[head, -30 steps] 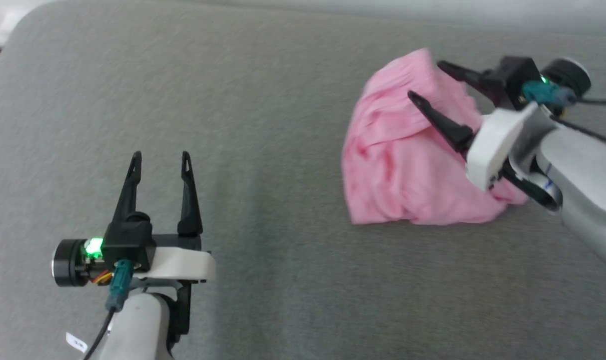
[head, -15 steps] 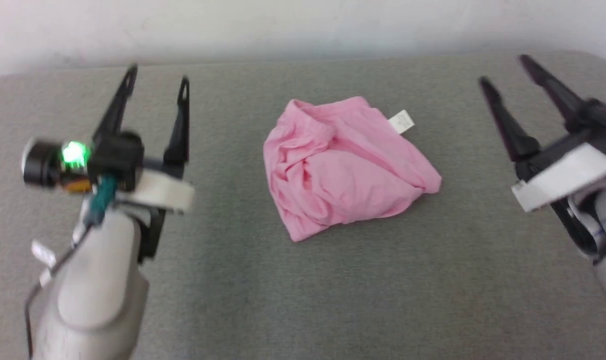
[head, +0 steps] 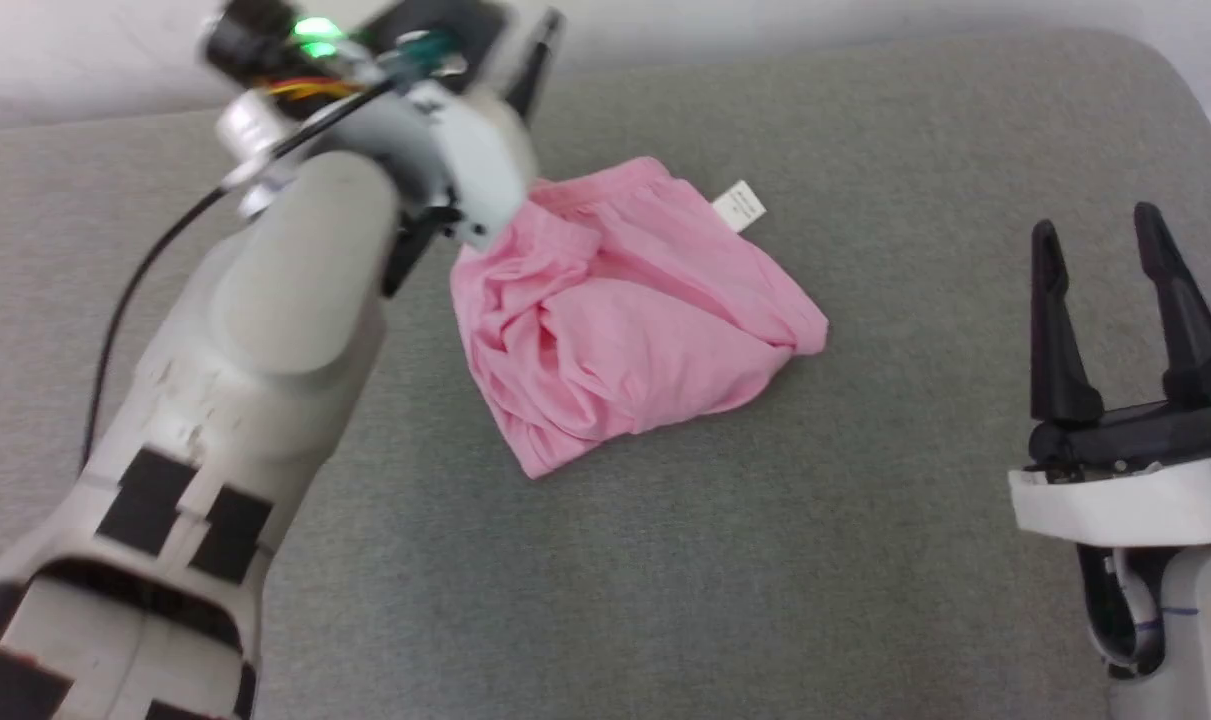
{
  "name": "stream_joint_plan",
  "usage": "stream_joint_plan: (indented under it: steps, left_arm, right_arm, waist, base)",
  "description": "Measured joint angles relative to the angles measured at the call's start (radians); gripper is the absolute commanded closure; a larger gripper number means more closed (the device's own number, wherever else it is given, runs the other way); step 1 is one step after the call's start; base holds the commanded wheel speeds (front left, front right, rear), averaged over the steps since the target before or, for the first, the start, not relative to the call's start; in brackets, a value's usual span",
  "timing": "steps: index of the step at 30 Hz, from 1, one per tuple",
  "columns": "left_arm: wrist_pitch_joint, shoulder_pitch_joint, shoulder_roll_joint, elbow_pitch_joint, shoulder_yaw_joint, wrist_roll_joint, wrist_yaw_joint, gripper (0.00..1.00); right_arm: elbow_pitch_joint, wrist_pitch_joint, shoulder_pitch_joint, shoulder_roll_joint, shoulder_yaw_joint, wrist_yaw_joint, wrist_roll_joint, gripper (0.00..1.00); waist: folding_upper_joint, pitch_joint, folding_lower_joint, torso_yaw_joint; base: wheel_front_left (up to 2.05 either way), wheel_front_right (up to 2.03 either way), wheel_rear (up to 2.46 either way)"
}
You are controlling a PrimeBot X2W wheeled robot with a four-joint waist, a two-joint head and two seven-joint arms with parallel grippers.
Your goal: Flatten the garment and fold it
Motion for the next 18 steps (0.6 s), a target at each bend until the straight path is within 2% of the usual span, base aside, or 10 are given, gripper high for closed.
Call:
stream_joint_plan:
  steps: [6,11,13,16,18]
  left_arm:
    - [0.268,-0.184,0.009,0.085,-0.341,-0.295,0.000,0.00]
    - [0.498,-0.312,0.063,0.069,-0.579,-0.509,0.000,0.00]
    - [0.566,-0.351,0.095,0.048,-0.673,-0.563,0.000,0.00]
    - [0.665,-0.401,0.132,0.026,-0.735,-0.632,0.000,0.00]
    - [0.702,-0.422,0.156,-0.006,-0.749,-0.635,0.000,0.00]
  right_arm:
    - [-0.022,0.000,0.016,0.039,0.010,0.000,-0.024,0.00]
    - [-0.026,0.000,0.010,0.054,0.023,0.000,-0.037,0.00]
    - [-0.026,0.000,0.001,0.057,0.036,0.000,-0.038,0.00]
    - [-0.025,0.000,-0.023,0.059,0.053,0.000,-0.040,0.00]
    - [-0.024,0.000,-0.038,0.060,0.065,0.000,-0.039,0.00]
  waist:
    - [0.0000,0.058,0.0000,-0.050]
    - [0.0000,0.118,0.0000,-0.096]
    - [0.0000,0.144,0.0001,-0.115]
    - [0.0000,0.184,0.0001,-0.144]
    - [0.0000,0.211,0.0002,-0.163]
  base:
    - [0.00,0.00,0.00]
    - [0.00,0.00,0.00]
    - [0.00,0.00,0.00]
    - [0.00,0.00,0.00]
    - [0.00,0.00,0.00]
